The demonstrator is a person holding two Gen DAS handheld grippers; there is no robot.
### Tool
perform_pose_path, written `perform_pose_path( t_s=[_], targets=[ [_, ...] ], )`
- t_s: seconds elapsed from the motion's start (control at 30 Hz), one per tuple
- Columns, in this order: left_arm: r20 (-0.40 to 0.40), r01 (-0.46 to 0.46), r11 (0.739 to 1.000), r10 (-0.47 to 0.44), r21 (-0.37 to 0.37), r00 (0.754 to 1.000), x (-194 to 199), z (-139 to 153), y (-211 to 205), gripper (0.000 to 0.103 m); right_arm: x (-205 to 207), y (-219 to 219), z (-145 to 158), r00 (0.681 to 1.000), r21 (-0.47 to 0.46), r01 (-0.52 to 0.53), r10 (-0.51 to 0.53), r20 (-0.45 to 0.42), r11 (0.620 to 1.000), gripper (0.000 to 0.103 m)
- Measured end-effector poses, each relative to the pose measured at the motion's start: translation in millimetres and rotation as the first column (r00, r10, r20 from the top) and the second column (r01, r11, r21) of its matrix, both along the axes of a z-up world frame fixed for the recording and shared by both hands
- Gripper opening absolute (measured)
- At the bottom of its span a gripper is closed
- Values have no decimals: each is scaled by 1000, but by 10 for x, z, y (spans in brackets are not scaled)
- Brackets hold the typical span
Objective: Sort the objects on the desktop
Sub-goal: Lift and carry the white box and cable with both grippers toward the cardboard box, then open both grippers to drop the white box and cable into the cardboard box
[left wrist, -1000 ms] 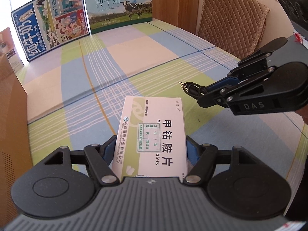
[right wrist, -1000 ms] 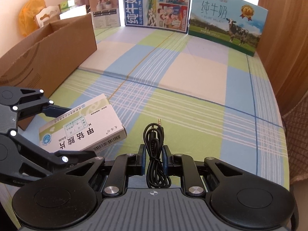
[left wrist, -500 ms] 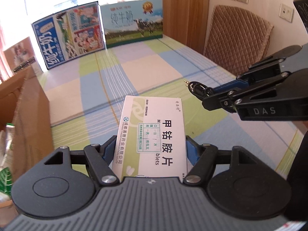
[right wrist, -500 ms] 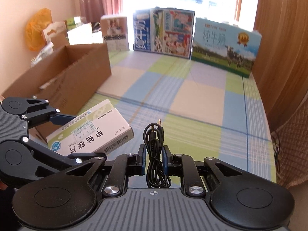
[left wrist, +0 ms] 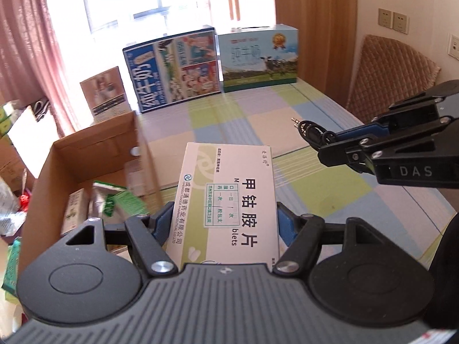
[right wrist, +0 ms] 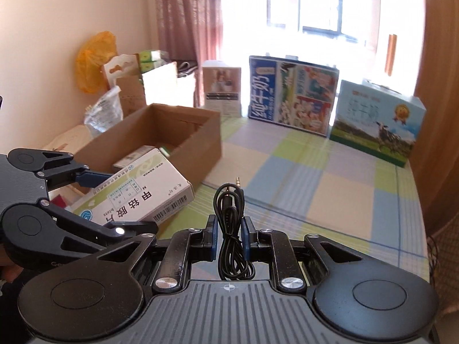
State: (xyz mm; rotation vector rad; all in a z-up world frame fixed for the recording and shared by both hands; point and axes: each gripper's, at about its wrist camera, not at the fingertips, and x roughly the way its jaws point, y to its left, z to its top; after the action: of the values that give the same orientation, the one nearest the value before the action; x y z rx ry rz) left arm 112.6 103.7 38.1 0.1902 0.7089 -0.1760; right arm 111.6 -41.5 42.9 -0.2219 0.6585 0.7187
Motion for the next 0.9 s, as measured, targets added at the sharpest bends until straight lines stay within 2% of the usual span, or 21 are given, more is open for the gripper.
perform_pose_path(
  t_s=[0.43,0.67,0.9],
  targets=[
    [18,-124,992,124,0,992,-274,216,670,68,-240,698,119,991,-16,-131,131,32,991,13],
    [19,-186,982,187,-17,982,-215,221,1035,68,-129,999,139,984,-6,-177,178,15,984,13],
    [11,-264,964,264,-40,964,-31,206,1508,68,143,1341,144,979,45,-199,201,-36,979,13]
  ],
)
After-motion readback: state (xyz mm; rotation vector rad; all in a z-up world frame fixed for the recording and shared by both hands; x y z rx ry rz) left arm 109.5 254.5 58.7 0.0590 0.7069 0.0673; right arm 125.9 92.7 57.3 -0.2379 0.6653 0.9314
